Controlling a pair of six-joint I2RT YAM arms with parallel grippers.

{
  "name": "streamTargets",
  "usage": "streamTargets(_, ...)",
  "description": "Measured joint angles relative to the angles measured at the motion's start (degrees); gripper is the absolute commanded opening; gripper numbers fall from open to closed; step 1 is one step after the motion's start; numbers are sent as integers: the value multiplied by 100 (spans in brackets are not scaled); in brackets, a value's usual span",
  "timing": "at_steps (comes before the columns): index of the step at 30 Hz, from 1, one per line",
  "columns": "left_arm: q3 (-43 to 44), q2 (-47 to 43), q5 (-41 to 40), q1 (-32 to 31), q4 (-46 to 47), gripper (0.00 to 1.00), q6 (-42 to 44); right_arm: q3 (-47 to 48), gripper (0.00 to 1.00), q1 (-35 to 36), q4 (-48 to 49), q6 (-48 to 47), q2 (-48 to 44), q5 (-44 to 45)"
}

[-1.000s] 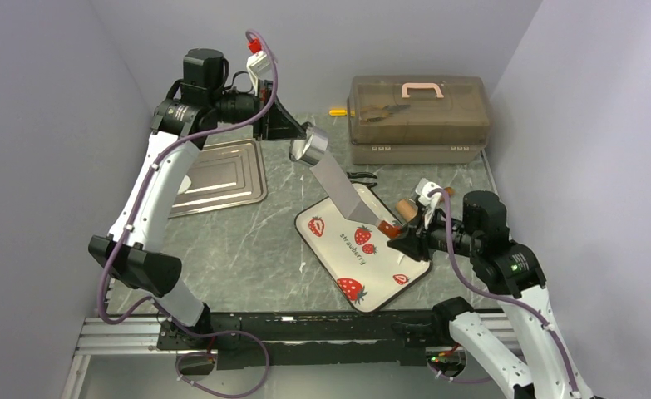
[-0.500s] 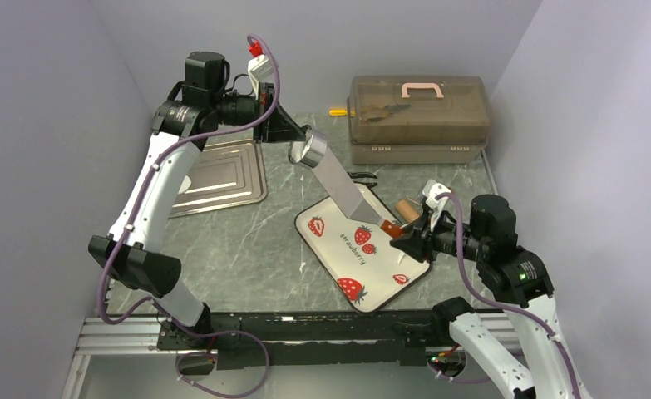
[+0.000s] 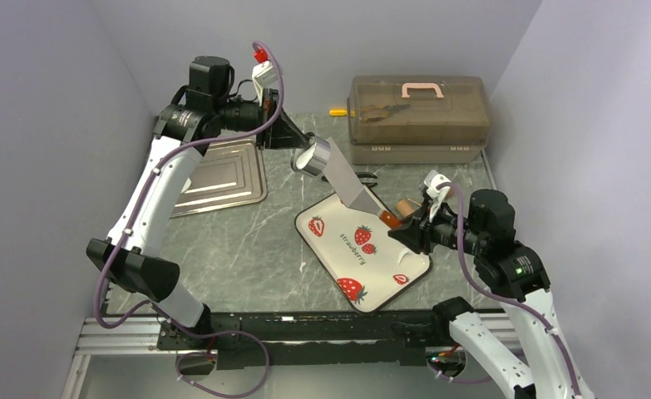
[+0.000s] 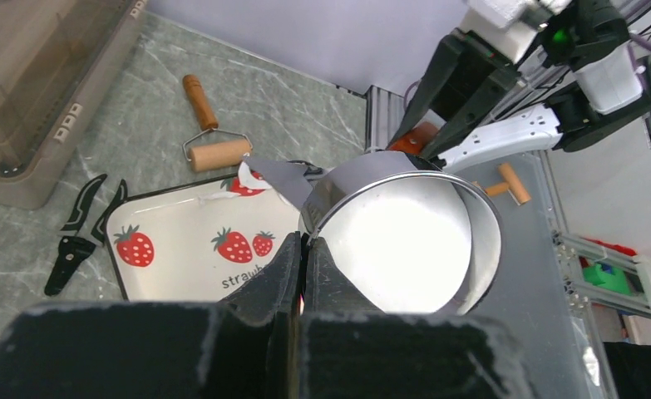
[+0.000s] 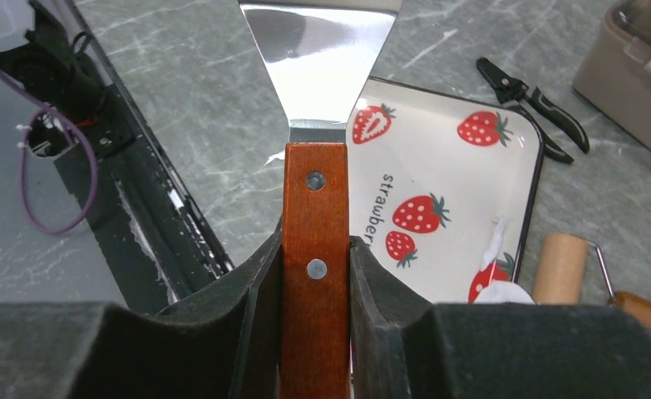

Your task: Roll out the dumpling wrappers from the dough

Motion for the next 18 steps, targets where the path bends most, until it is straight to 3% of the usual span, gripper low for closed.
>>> streamTargets(10, 17, 0, 42, 216, 151, 0, -229, -431, 0, -17, -175, 105, 90, 647)
streamTargets(18, 24, 0, -155, 214, -111, 0, 107, -409, 0, -33, -205, 17, -120, 485)
